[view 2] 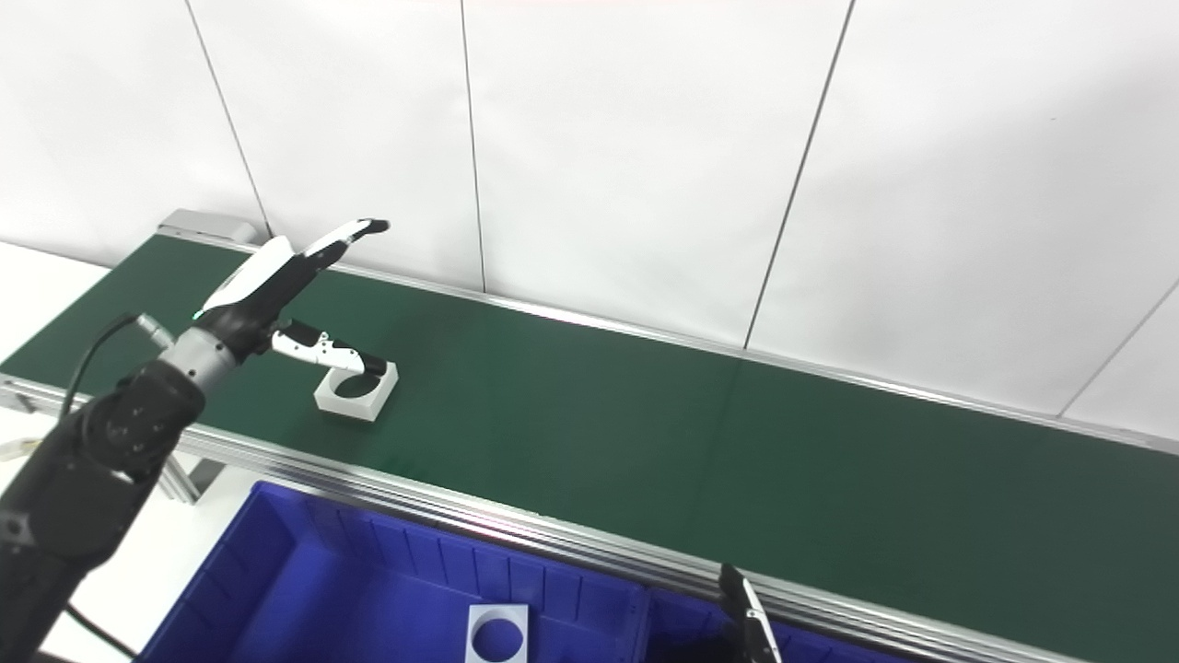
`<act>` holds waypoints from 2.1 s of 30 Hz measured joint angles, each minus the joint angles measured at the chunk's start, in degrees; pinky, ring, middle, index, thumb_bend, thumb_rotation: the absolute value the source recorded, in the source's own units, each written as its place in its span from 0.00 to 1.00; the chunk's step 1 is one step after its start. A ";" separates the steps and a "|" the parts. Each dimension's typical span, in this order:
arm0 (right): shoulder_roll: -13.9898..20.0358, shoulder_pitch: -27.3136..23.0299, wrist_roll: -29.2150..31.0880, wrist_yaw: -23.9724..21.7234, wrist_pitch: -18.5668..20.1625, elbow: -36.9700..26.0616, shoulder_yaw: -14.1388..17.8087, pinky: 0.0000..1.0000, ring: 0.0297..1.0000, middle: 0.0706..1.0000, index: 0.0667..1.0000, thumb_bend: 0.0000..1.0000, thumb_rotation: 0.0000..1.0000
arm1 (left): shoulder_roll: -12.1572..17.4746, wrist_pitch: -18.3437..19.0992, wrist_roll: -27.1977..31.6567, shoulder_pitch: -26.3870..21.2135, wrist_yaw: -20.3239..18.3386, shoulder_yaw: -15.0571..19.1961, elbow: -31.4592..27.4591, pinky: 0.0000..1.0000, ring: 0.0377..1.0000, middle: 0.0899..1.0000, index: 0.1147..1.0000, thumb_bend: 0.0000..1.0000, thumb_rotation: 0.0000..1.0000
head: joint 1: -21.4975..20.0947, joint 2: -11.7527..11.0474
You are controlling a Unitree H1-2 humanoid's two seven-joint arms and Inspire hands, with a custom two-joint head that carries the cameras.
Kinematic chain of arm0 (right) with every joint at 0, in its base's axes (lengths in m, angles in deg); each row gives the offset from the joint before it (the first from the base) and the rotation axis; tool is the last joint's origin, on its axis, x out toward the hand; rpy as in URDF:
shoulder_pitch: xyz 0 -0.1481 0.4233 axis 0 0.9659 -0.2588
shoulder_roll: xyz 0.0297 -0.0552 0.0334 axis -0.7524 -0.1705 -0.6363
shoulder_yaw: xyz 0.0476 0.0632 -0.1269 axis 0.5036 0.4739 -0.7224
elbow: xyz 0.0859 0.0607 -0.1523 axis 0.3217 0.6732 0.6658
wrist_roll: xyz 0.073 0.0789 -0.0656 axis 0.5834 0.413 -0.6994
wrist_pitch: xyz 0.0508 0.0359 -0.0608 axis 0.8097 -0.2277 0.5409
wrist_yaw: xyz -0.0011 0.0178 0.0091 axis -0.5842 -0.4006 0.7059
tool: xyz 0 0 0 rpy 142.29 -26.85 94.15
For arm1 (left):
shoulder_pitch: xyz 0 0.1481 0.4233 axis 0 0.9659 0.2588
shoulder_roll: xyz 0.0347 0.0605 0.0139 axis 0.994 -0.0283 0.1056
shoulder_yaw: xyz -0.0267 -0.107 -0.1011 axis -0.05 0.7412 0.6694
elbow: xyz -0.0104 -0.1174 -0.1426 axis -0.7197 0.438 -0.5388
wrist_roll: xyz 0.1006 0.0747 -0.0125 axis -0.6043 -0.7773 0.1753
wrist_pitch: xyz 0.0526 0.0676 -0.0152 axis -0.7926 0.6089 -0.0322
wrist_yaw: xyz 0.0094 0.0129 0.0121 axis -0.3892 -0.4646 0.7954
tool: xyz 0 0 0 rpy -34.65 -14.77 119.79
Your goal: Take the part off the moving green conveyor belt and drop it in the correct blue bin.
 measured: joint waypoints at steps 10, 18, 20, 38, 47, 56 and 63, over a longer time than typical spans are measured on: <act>-0.07 -0.21 0.71 -0.01 -0.01 -0.01 0.07 0.88 0.92 0.92 0.94 0.65 0.34 | 2.05 -1.36 0.75 -5.32 -8.07 -6.04 6.47 0.89 0.97 0.99 0.93 0.92 0.15 | -0.88 1.50; -0.41 -0.16 0.69 -0.01 -0.01 -0.19 0.02 0.88 0.92 0.92 0.94 0.67 0.37 | 1.96 -0.99 -6.44 -6.18 -10.01 -12.05 6.37 0.88 0.94 0.97 0.92 0.94 0.15 | -1.23 1.85; -0.47 -0.16 0.69 -0.01 -0.01 -0.32 0.04 0.88 0.92 0.92 0.94 0.67 0.38 | 1.79 -0.57 -6.64 -6.20 -10.22 -12.79 6.39 0.89 0.95 0.98 0.92 0.94 0.15 | -1.23 1.85; -0.58 0.56 0.72 0.00 -0.04 -0.87 0.18 0.89 0.92 0.91 0.94 0.67 0.37 | -1.62 1.52 -11.90 -8.25 -7.65 -15.69 13.59 0.93 0.97 1.00 0.95 0.93 0.12 | -0.79 1.94; -0.56 0.95 0.77 0.00 -0.04 -1.20 0.39 0.88 0.91 0.91 0.93 0.66 0.36 | -2.65 4.24 -14.86 -9.45 -3.09 -15.88 18.84 0.94 0.99 1.00 0.98 0.90 0.14 | -0.79 2.20; -0.59 1.43 1.10 -0.02 -0.04 -2.11 0.46 0.88 0.91 0.90 0.93 0.67 0.38 | -4.79 4.67 -17.65 -11.87 1.37 -17.89 24.99 0.92 0.97 1.00 0.98 0.85 0.08 | -0.88 2.90; -0.65 1.67 1.18 -0.02 -0.04 -2.96 0.46 0.88 0.91 0.90 0.93 0.68 0.39 | -7.71 4.71 -17.32 -12.38 3.56 -18.26 27.87 0.85 0.94 1.00 0.96 0.82 0.08 | -1.15 3.43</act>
